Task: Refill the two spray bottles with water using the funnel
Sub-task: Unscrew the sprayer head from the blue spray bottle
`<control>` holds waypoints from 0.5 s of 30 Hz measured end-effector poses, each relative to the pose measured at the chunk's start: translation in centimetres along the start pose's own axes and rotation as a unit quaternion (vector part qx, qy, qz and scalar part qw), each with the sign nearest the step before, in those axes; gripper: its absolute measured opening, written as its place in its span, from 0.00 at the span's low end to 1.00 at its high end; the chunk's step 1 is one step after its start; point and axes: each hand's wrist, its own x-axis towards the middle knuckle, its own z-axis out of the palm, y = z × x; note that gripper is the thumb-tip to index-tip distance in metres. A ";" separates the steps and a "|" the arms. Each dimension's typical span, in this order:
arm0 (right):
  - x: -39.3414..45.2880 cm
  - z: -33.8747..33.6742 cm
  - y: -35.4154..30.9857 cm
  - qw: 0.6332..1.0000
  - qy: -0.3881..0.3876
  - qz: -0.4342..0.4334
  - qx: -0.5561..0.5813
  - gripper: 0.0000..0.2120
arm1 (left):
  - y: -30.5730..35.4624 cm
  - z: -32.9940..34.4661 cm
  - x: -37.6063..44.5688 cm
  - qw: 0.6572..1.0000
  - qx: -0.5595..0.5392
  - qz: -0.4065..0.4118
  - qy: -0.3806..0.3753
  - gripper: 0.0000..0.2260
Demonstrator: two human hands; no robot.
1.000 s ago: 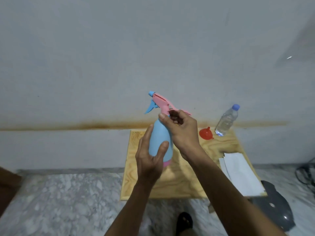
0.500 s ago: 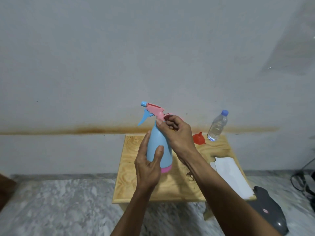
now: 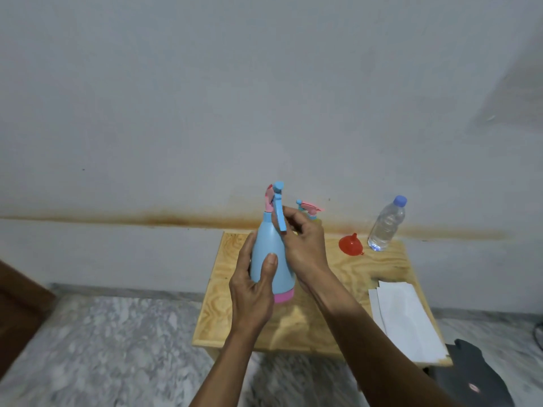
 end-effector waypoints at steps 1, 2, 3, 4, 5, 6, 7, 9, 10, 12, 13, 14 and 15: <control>0.1 0.0 -0.1 1.000 -0.006 -0.004 -0.003 0.08 | 0.2 0.1 0.1 1.000 -0.002 0.001 0.001 0.21; 0.2 0.1 -0.1 1.000 -0.009 -0.007 -0.002 0.09 | 0.4 0.2 0.2 1.000 -0.003 0.004 0.003 0.20; 0.3 0.1 -0.1 1.000 -0.007 -0.010 0.007 0.10 | 0.5 0.3 0.2 1.000 -0.005 0.007 0.006 0.20; 0.3 0.2 0.0 1.000 -0.003 -0.009 0.022 0.10 | 0.6 0.4 0.3 1.000 -0.007 0.009 0.008 0.20; 0.3 0.3 0.0 0.999 0.003 -0.010 0.034 0.11 | 0.7 0.5 0.5 1.000 -0.009 0.010 0.010 0.20; 0.4 0.3 0.0 0.999 0.013 -0.014 0.036 0.10 | 0.8 0.7 0.6 1.000 -0.011 0.012 0.011 0.20; 0.4 0.4 0.1 0.999 0.019 -0.019 0.033 0.10 | 0.9 0.8 0.7 1.000 -0.013 0.013 0.010 0.20; 0.6 0.5 0.0 0.999 0.025 -0.017 0.037 0.07 | 1.0 1.0 0.8 1.000 -0.014 0.015 0.011 0.19; 0.7 0.5 -0.1 0.999 0.023 -0.011 0.038 0.06 | 1.0 1.0 0.9 1.000 -0.011 0.016 0.013 0.19; 0.9 0.6 -0.3 1.000 0.013 -0.004 0.024 0.06 | 1.0 1.0 1.0 1.000 -0.003 0.017 0.016 0.19; 1.0 0.6 -0.3 1.000 0.009 -0.002 0.017 0.07 | 0.9 1.0 1.1 1.000 0.001 0.018 0.015 0.19; 1.0 0.7 -0.2 1.000 0.009 -0.002 0.014 0.06 | 0.8 1.0 1.2 1.000 0.005 0.020 0.014 0.20; 1.1 0.7 -0.2 1.000 0.010 -0.006 0.014 0.06 | 0.8 1.1 1.3 1.000 0.010 0.024 0.013 0.20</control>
